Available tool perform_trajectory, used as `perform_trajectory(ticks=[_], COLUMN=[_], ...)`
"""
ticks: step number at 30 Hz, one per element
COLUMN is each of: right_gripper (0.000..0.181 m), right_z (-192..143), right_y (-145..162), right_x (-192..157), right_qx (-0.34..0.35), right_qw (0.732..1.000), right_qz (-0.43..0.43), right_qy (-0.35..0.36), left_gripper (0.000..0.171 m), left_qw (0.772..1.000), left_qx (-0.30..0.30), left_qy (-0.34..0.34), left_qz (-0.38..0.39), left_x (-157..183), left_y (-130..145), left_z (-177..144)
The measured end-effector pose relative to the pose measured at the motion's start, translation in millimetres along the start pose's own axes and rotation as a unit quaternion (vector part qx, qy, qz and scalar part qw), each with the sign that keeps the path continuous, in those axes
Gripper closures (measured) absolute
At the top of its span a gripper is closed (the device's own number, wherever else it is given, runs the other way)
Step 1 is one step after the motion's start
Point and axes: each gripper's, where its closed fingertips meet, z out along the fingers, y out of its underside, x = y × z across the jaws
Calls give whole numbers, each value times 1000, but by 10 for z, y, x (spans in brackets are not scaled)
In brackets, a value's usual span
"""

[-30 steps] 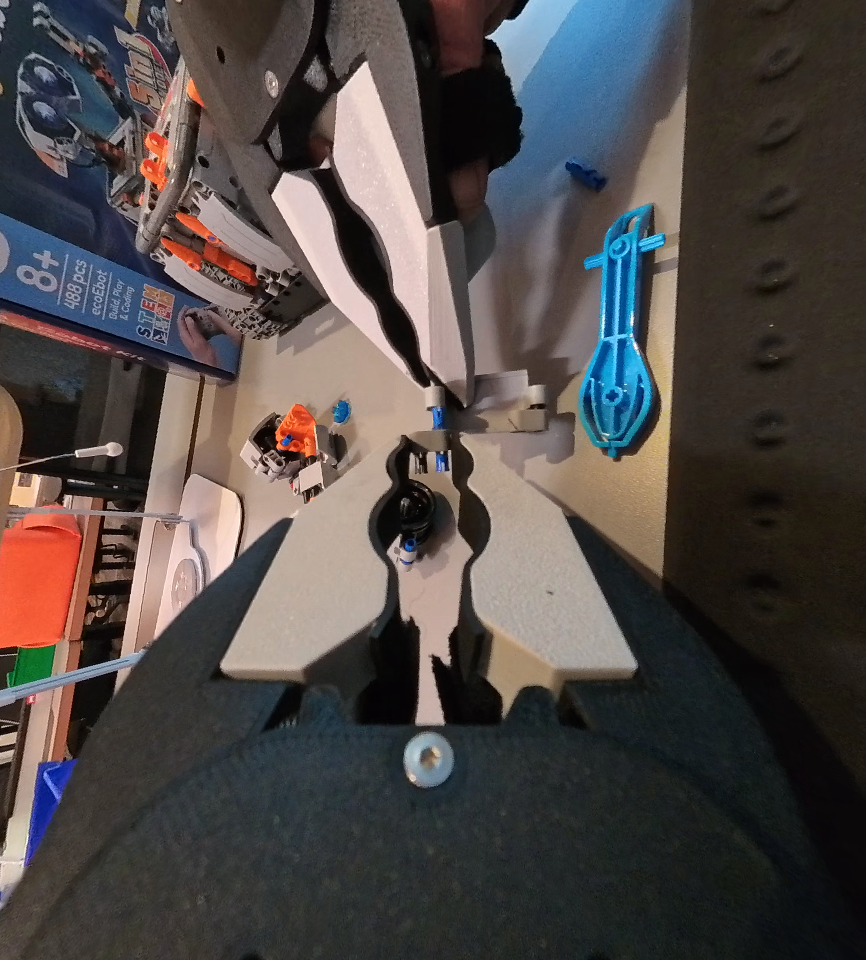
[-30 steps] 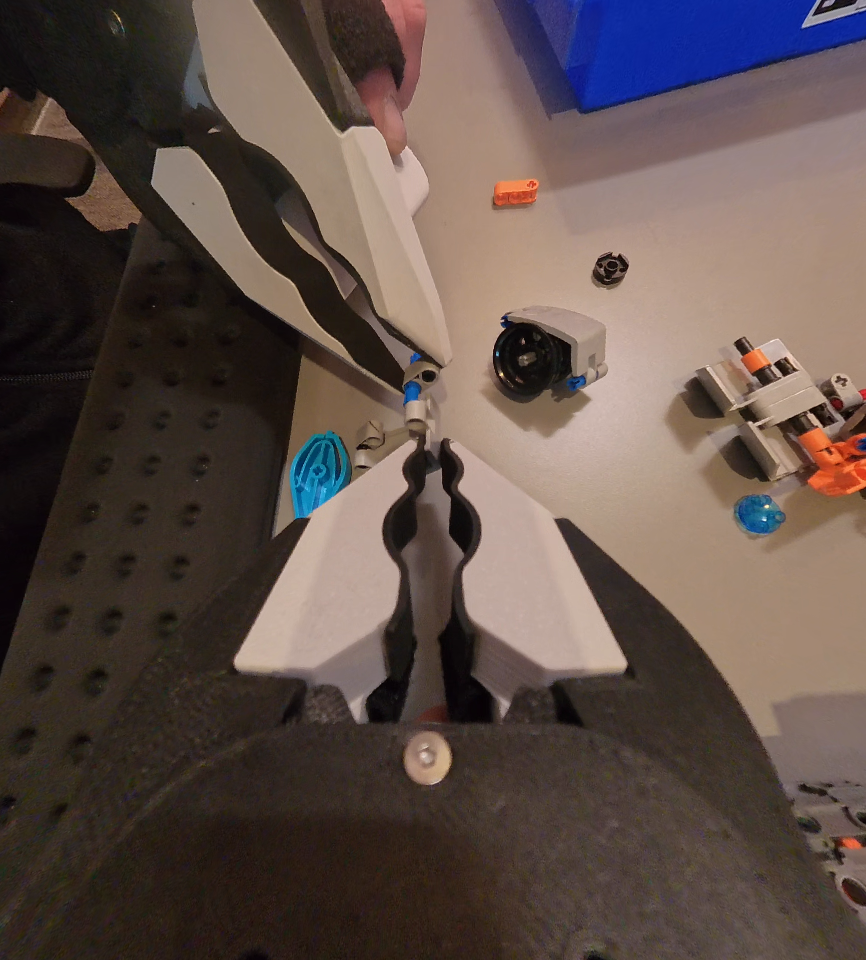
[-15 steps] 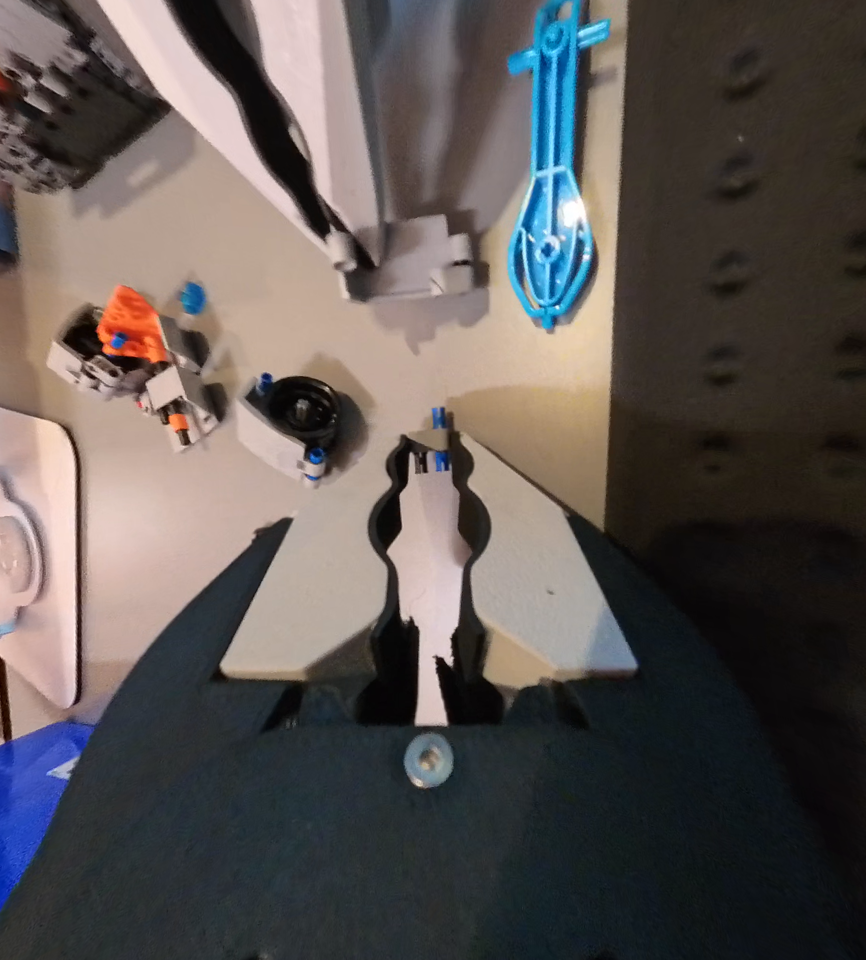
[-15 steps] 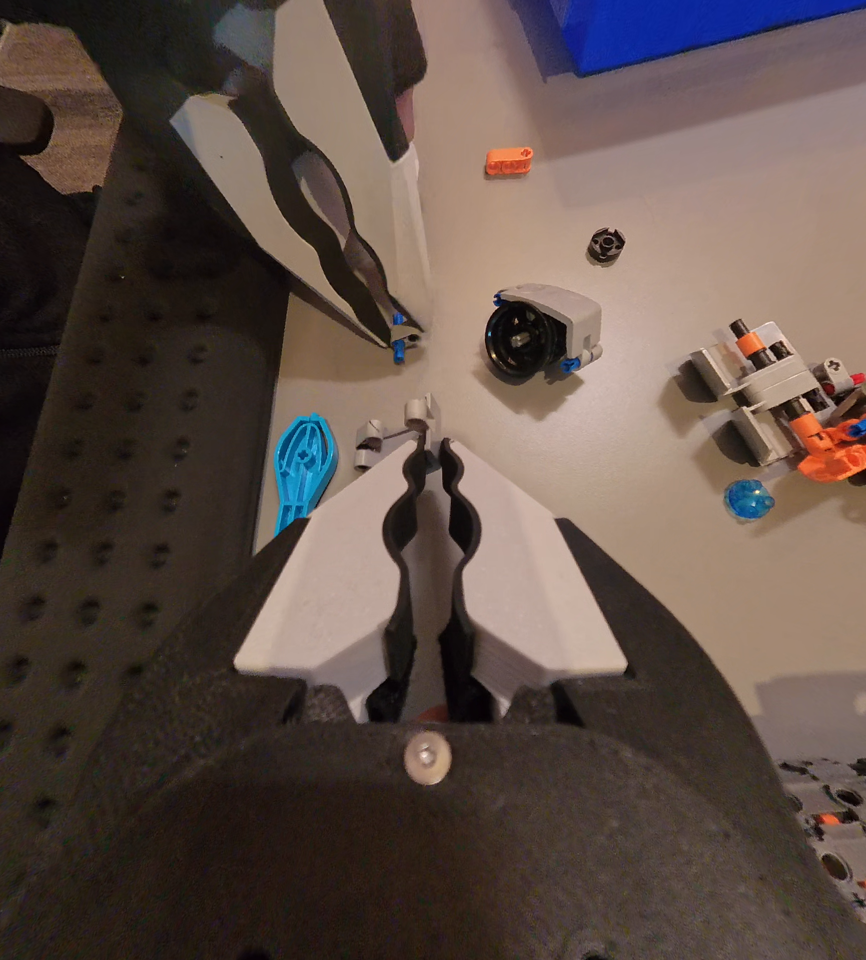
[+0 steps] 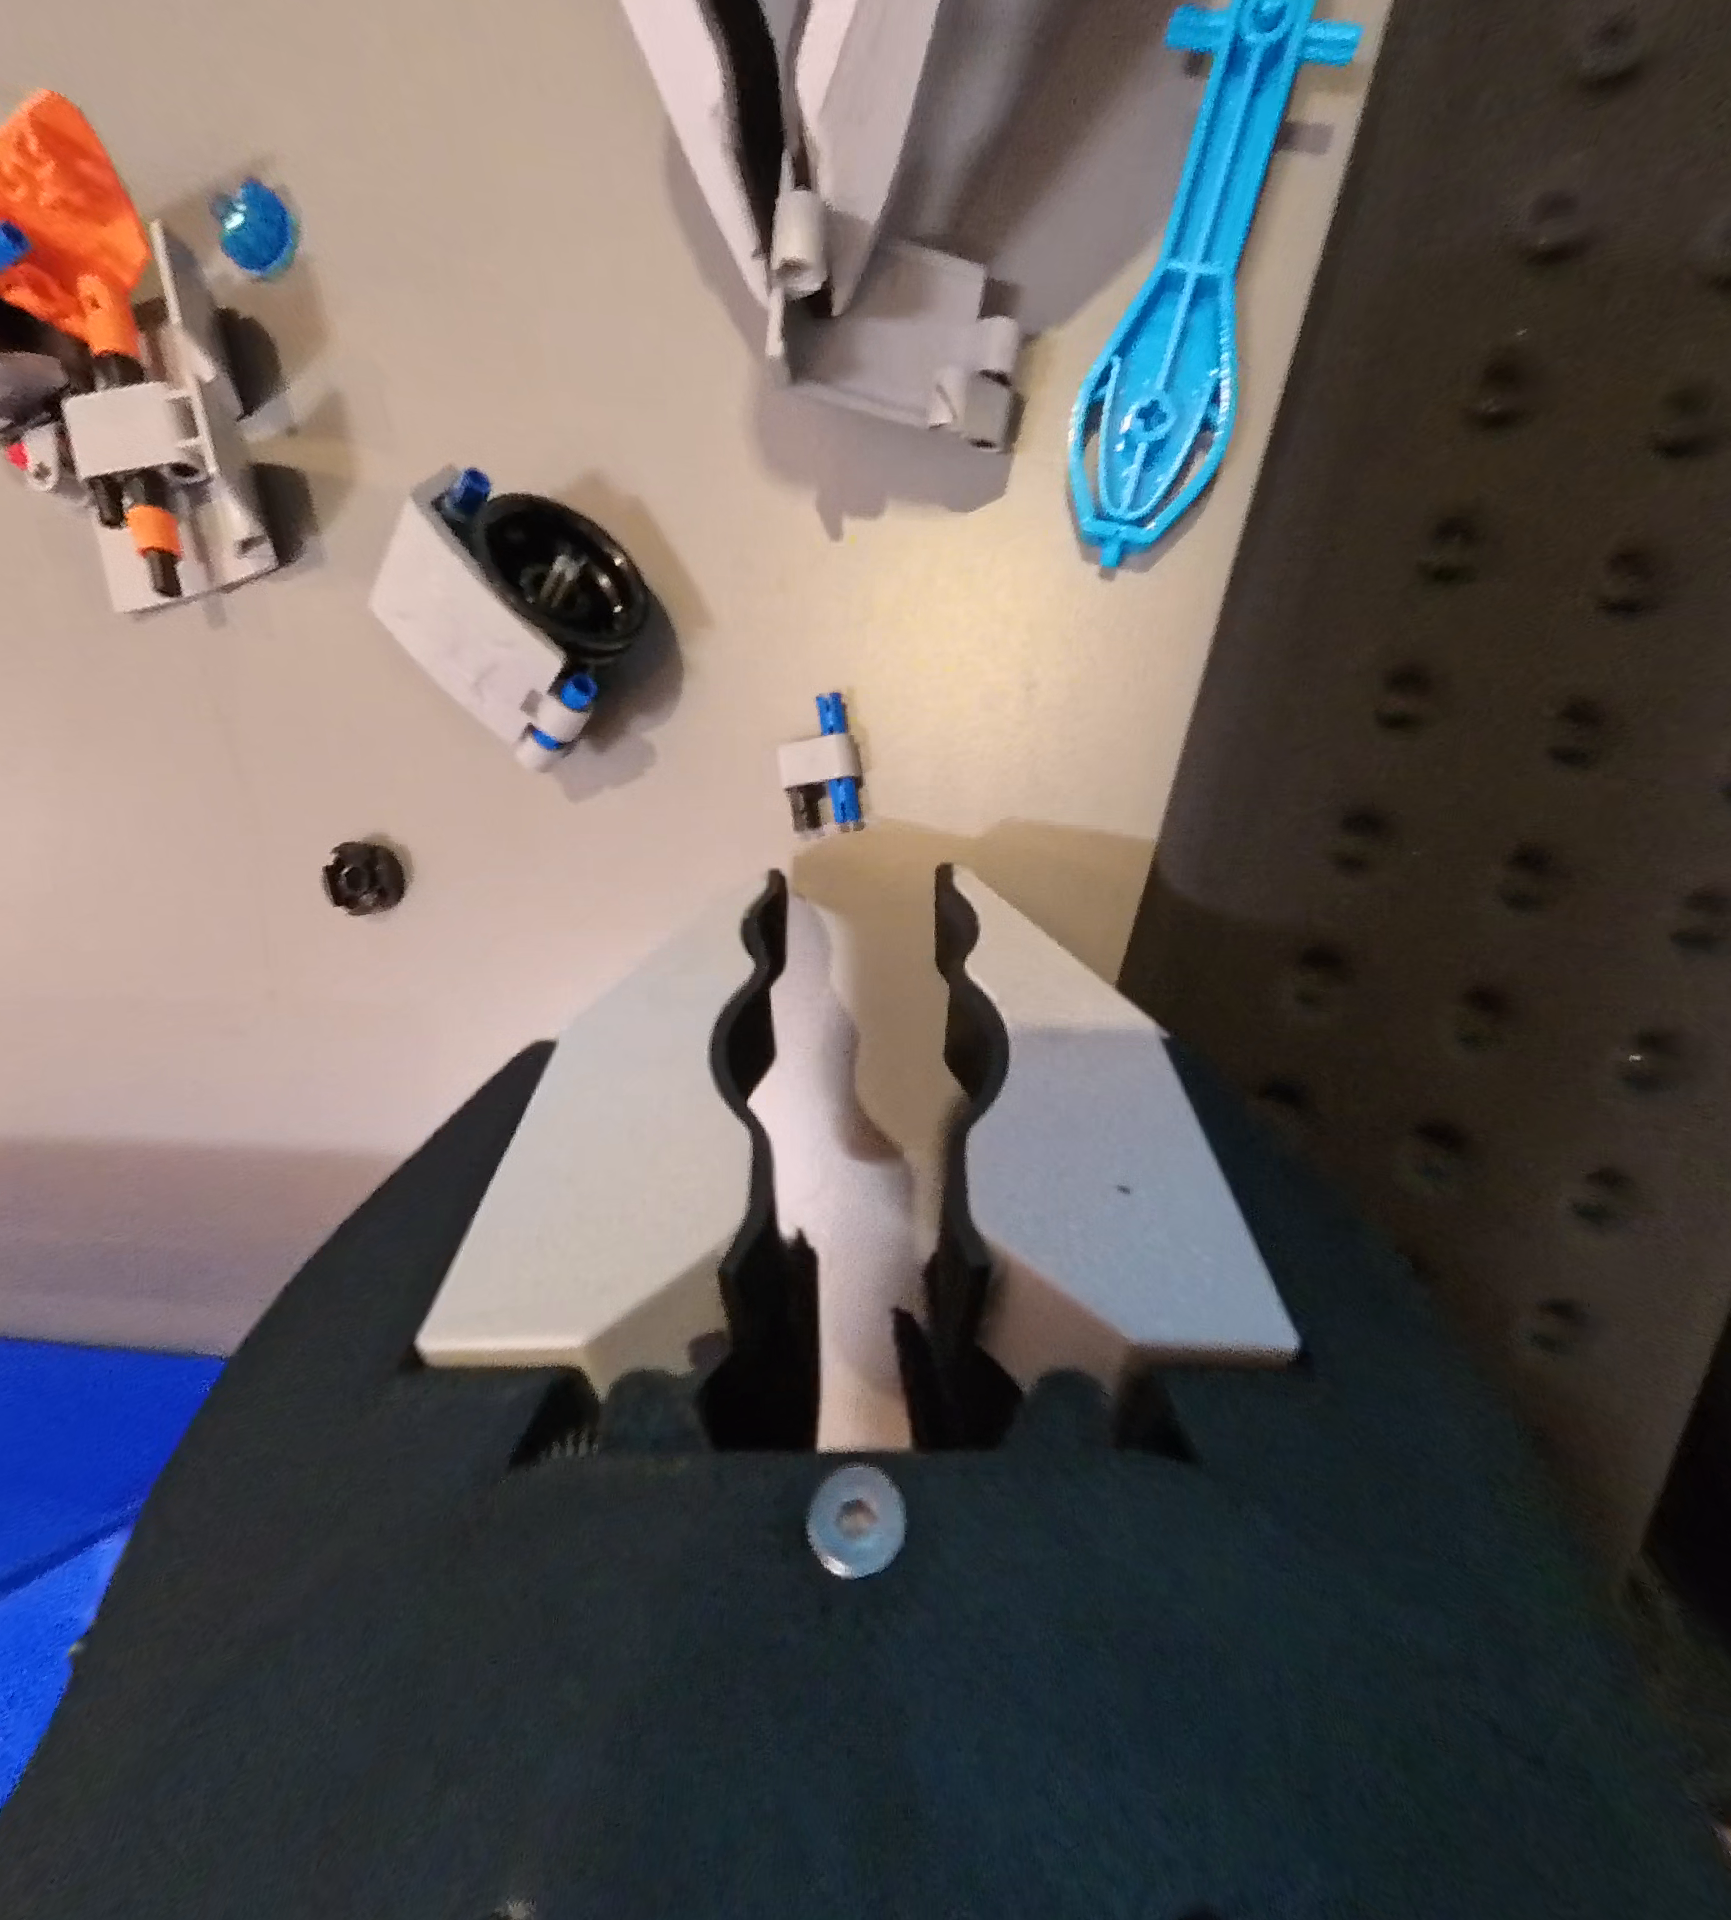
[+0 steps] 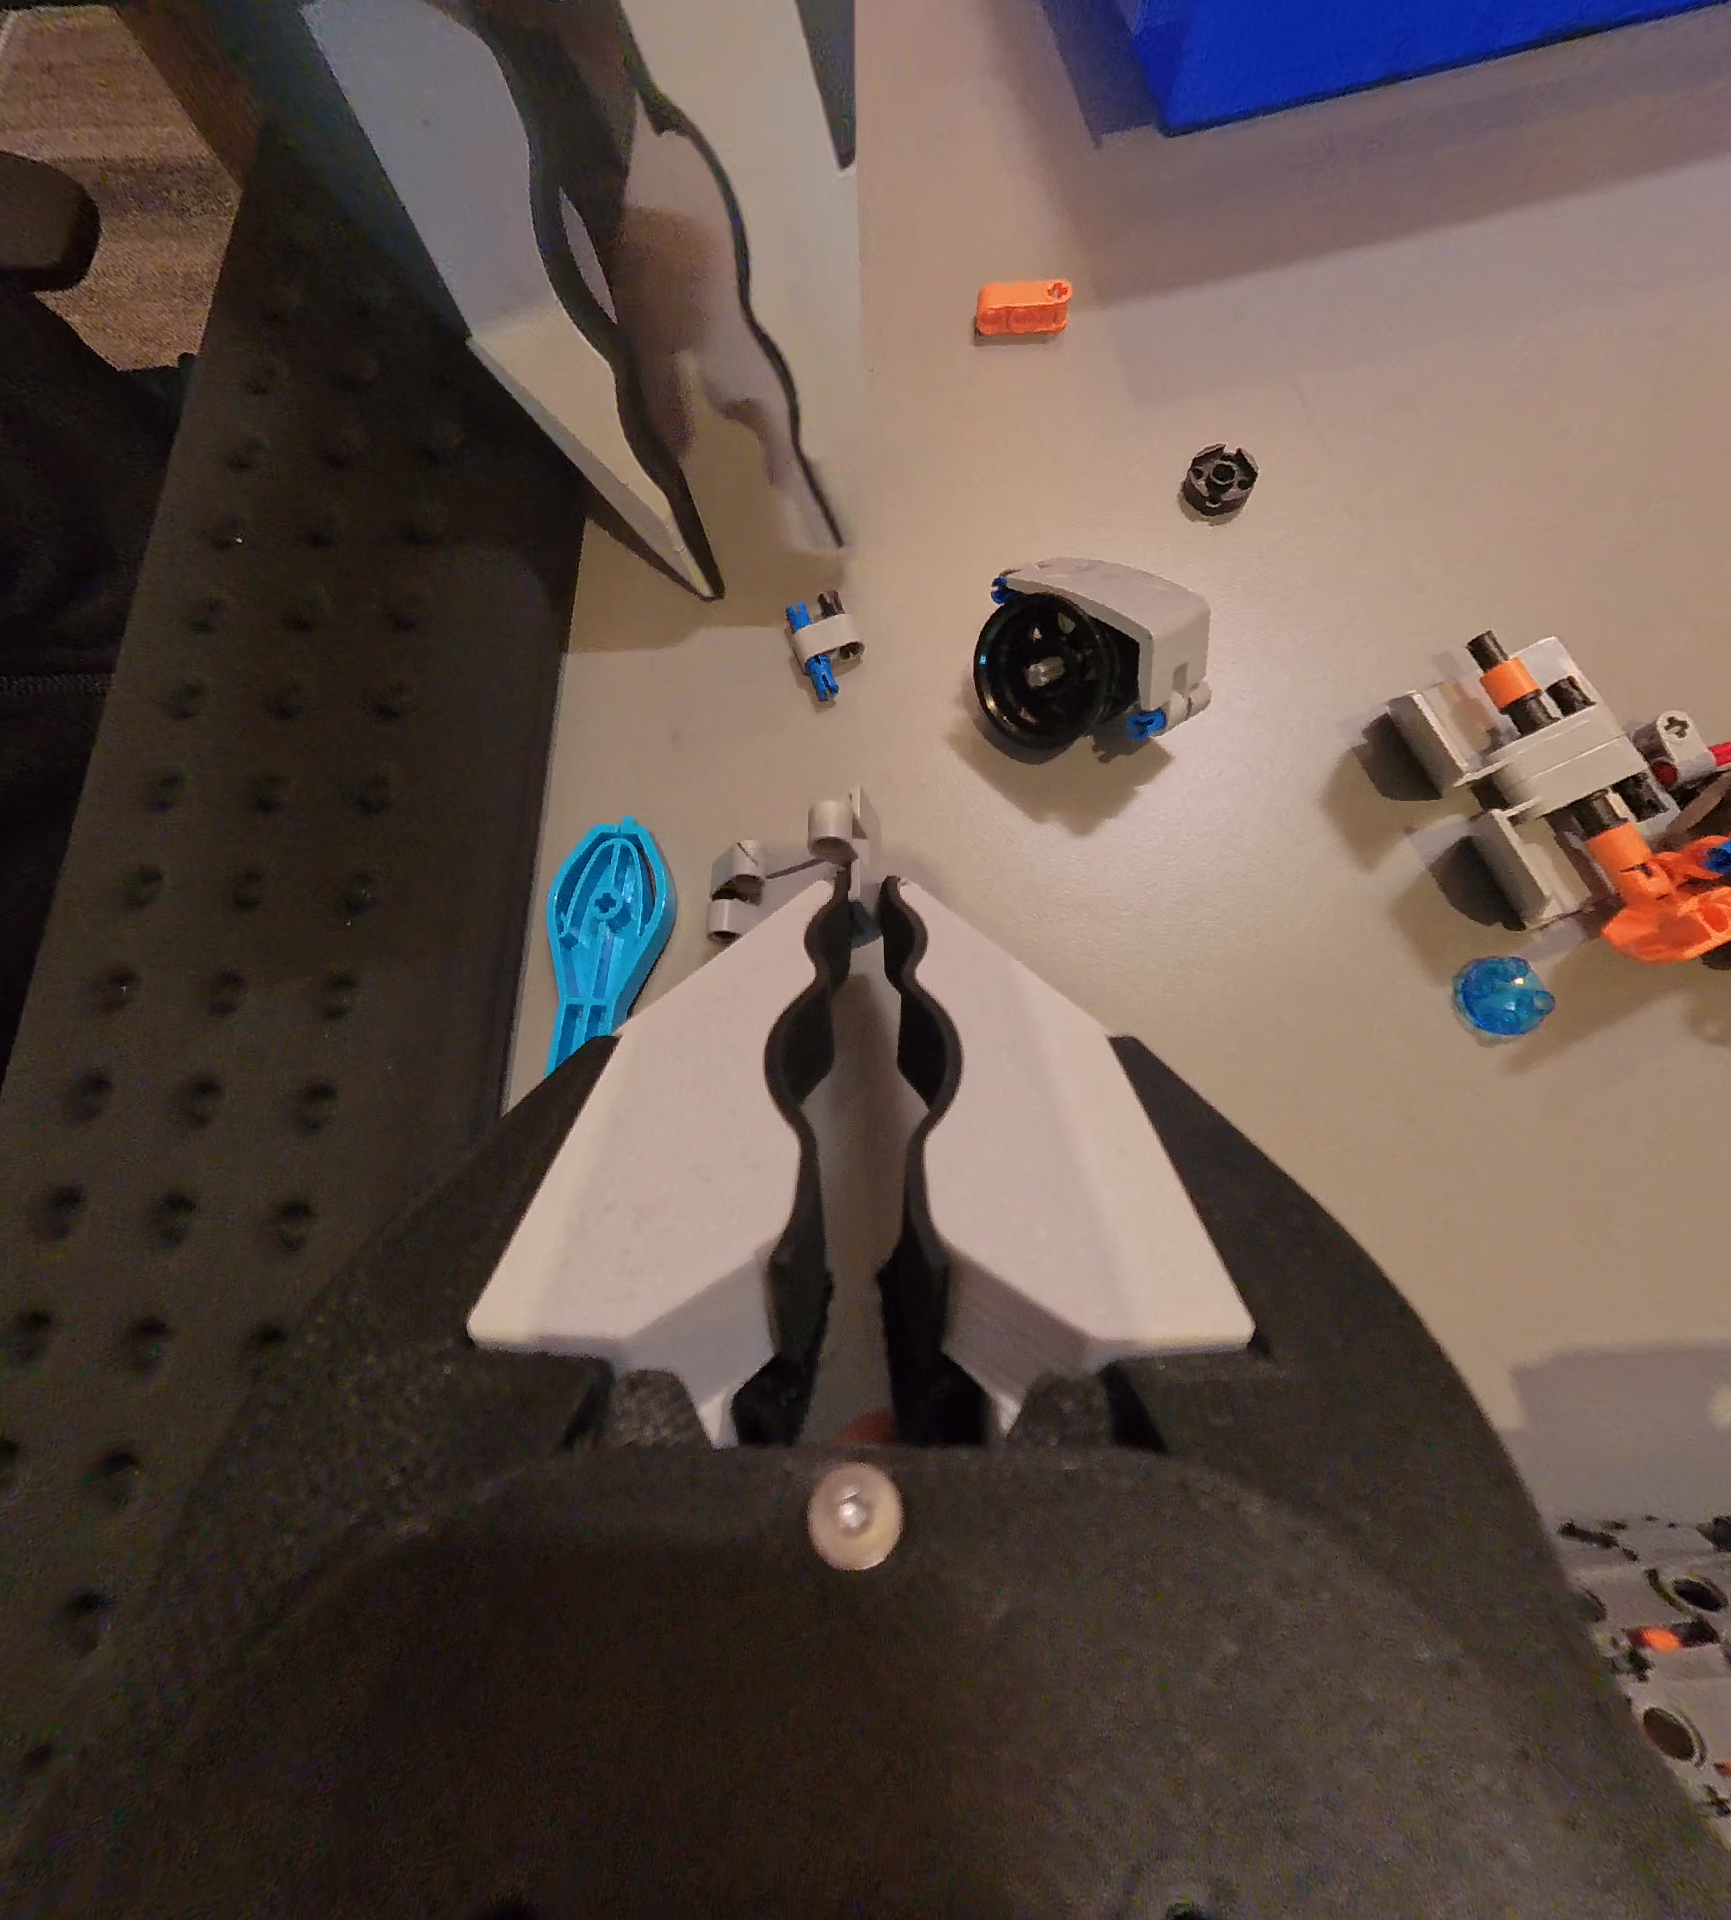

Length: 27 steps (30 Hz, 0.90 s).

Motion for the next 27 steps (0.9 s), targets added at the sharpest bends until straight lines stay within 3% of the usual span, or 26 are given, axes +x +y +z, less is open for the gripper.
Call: perform_trajectory(ticks=[5,7,11,13,15,19,20,23,27], right_gripper=[179,179,179,180,179,179,179,179,179], right_z=[-2,-3,-16,-17,-9,-1,-2,-4,7], right_y=[4,6,-4,-12,-3,14,14,13,19], right_x=[4,3,3,-5,-8,1,2,2,-17], right_qx=[0,-1,1,2,-1,-4,-3,-3,-7], right_qw=[1000,1000,1000,1000,1000,1000,1000,1000,1000], right_qz=[1,1,-1,-3,-4,-2,-1,-2,-6], right_qy=[1,0,1,1,1,1,1,1,-2], left_gripper=[146,160,147,141,134,132,147,137,136], left_qw=[997,994,995,998,998,995,992,993,996], left_qx=[35,56,78,47,30,48,59,71,77], left_qy=[67,98,62,19,34,88,113,97,40], left_qz=[-11,5,-15,-30,-39,-28,-25,-18,23], left_x=[244,396,170,-47,-25,255,353,292,82], left_y=[-187,-299,-326,-181,-115,-244,-296,-345,-363], left_z=[76,74,-78,-71,-15,102,91,32,-20])
